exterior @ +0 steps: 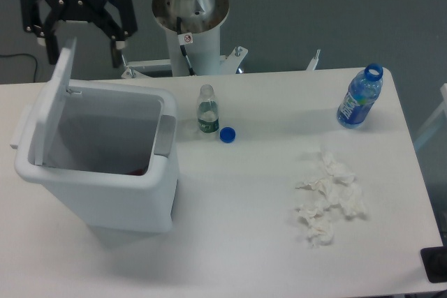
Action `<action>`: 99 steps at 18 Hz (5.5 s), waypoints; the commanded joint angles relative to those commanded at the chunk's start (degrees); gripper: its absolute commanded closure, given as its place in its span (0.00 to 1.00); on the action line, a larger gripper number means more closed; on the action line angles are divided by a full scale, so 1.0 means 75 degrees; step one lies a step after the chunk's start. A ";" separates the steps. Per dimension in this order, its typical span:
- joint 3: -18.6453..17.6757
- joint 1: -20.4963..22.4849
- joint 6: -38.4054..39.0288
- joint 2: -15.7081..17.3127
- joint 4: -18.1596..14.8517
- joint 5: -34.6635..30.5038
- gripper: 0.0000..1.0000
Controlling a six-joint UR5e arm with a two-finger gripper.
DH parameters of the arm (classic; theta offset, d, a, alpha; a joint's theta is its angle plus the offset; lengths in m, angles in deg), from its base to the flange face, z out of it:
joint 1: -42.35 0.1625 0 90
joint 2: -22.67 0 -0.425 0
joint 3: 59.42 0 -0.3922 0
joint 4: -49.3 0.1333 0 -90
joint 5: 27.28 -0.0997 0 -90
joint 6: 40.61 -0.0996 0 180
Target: Close the trash can
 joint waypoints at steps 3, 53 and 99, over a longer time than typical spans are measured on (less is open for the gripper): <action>-0.0035 0.0235 -0.0071 0.0000 -0.0012 0.0000 0.00; -0.0398 0.0704 -0.0645 -0.1031 0.0328 -0.0516 0.00; -0.0140 0.1721 -0.2525 -0.1078 0.0328 -0.0434 0.00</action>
